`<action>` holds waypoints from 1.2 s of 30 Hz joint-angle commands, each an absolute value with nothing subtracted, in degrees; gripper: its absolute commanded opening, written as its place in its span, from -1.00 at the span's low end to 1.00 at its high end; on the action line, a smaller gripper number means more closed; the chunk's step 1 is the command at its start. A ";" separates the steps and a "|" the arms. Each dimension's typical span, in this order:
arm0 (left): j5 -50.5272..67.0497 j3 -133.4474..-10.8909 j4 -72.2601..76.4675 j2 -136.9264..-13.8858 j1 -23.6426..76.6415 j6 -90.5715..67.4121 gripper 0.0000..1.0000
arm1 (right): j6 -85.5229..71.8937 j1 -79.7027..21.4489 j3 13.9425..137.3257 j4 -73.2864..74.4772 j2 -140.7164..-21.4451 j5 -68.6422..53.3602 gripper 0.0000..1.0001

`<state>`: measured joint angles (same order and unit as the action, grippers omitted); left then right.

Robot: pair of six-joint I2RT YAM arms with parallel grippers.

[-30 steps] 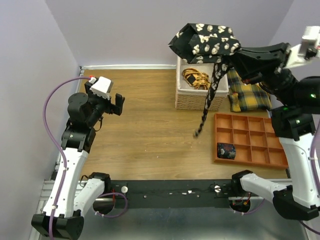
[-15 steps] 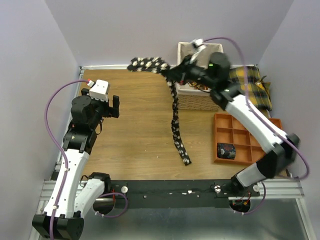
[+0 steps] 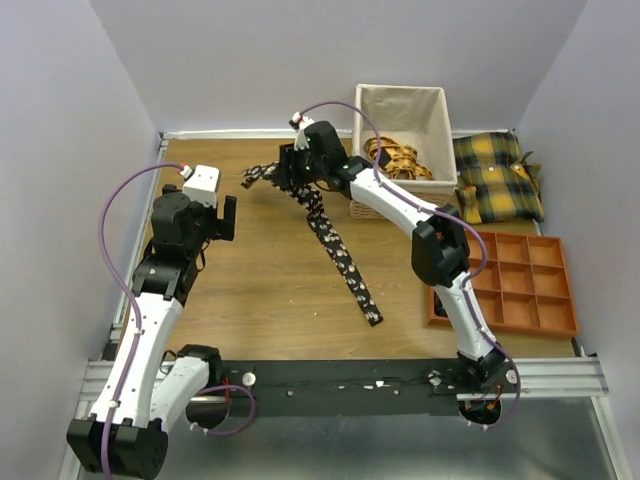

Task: Roll the ties
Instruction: Place the tie at the center of the board.

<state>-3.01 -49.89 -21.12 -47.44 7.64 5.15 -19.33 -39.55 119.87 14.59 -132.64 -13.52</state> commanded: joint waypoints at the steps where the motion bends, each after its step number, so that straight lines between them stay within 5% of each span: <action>1: -4.84 -49.83 -21.53 -49.04 7.65 6.94 0.97 | -18.28 -39.46 126.82 16.25 -135.17 -7.74 0.97; 13: -6.94 -58.33 -19.69 -68.71 7.65 20.37 0.75 | -9.15 -39.90 114.27 24.14 -116.48 -3.17 1.00; 18: -7.21 -69.24 -20.13 -84.26 7.56 22.06 0.71 | -8.78 -39.81 91.71 28.65 -103.56 3.25 0.98; 21: -7.64 -76.97 -20.30 -93.67 7.73 18.82 0.65 | -11.50 -39.90 78.72 29.00 -96.52 2.81 0.68; 23: -10.09 -82.25 -20.13 -98.33 8.26 18.02 0.64 | -13.44 -40.16 74.03 30.84 -93.10 2.64 0.19; 26: -14.14 -88.84 -19.34 -107.73 10.19 19.33 0.64 | -16.96 -40.95 67.69 33.66 -91.24 2.90 -0.15; 36: -24.52 -100.37 -10.65 -128.21 11.95 26.54 0.65 | -23.29 -44.11 58.89 32.61 -92.37 0.35 -0.16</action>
